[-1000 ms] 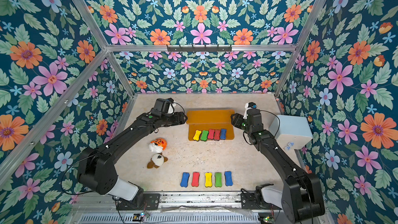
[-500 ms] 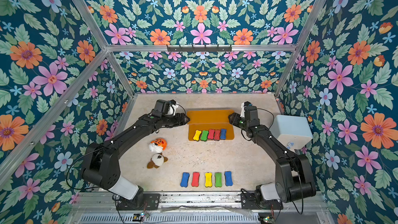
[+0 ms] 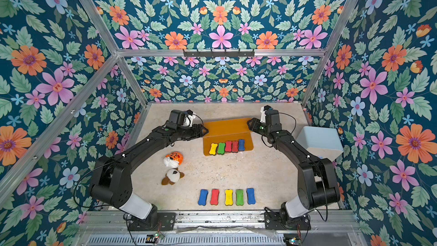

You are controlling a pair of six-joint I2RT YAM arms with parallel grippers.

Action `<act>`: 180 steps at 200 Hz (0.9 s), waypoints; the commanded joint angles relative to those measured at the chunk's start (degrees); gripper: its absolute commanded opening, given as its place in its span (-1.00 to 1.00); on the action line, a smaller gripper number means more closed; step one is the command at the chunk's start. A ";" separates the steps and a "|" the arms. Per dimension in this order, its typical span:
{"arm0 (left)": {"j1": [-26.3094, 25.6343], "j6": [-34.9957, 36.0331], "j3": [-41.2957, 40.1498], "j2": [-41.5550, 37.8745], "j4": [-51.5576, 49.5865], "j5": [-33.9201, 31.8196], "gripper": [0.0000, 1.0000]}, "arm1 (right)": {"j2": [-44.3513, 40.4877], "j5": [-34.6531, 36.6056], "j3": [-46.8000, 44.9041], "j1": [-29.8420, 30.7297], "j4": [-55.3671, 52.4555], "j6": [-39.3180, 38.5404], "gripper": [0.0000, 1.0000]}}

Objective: Remove the whiteboard erasers from the shelf
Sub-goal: Adjust the shelf at the center of the board.

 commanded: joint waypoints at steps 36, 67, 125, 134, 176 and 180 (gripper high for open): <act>0.16 -1.02 -0.06 -0.20 0.60 0.71 0.36 | 7.40 -3.30 7.26 0.75 0.90 -0.02 0.01; 0.22 -1.42 -0.89 -0.39 1.22 0.51 0.35 | 11.01 -4.01 11.35 1.57 -0.07 -0.04 -0.01; 0.25 -0.79 -2.58 -2.72 1.07 -1.73 0.38 | 8.84 -0.36 13.84 1.53 -3.88 -1.90 -0.01; 0.28 -0.56 -2.69 -2.89 1.00 -1.74 0.38 | 7.72 0.31 13.60 1.56 -4.37 -2.11 -0.01; 0.28 -0.45 -4.14 -4.46 0.93 -1.49 0.39 | -0.46 2.23 7.72 1.57 -3.78 -1.07 -0.01; 0.25 -0.46 -4.39 -4.71 0.98 -1.54 0.39 | -1.31 2.24 6.63 1.56 -3.50 -0.69 -0.01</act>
